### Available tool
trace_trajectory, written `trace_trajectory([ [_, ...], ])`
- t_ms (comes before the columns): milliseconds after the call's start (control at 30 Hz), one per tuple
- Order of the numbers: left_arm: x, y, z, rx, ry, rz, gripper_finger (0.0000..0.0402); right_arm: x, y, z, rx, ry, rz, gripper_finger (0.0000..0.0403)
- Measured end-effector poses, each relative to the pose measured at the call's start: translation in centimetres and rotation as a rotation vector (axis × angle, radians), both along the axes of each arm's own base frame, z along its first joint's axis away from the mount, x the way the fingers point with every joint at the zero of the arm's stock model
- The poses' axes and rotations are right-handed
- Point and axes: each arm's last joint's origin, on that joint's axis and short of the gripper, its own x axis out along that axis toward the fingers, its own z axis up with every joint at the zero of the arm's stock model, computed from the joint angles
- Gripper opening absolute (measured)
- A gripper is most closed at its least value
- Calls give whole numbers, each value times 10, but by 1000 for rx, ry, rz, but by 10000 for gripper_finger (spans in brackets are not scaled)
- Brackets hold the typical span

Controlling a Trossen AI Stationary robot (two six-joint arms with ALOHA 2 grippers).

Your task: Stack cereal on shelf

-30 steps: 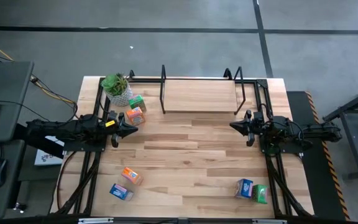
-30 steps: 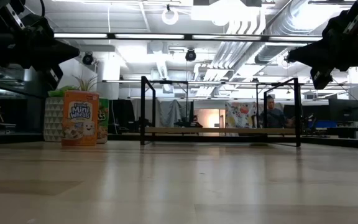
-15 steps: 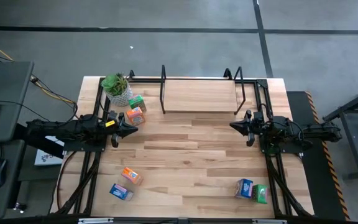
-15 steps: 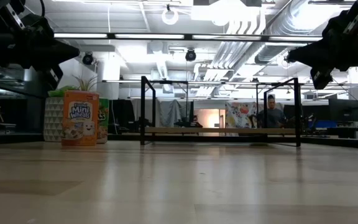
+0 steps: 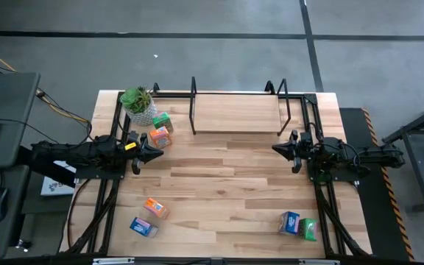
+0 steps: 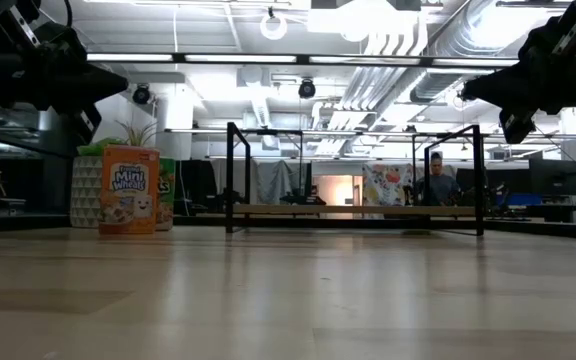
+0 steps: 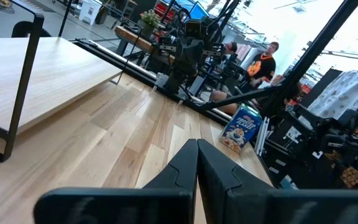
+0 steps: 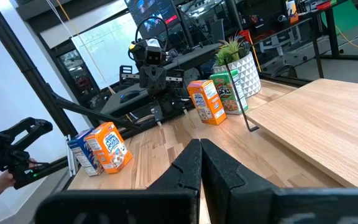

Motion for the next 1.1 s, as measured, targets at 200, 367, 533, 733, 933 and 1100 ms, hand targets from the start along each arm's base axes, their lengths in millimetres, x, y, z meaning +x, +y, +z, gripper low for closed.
trace_trajectory([
  [200,0,0,0,0,0,0,1,0,0,0,0,0,0,0],
  [367,0,0,0,0,0,0,1,0,0,0,0,0,-1,0],
  [533,0,0,0,0,0,0,1,0,0,0,0,0,0,0],
  [733,0,0,0,0,0,0,1,0,0,0,0,0,0,0],
  [933,0,0,0,0,-2,0,1,0,0,0,0,0,0,0],
  [1100,0,4,3,72,-22,132,1,0,0,0,0,0,-1,0],
])
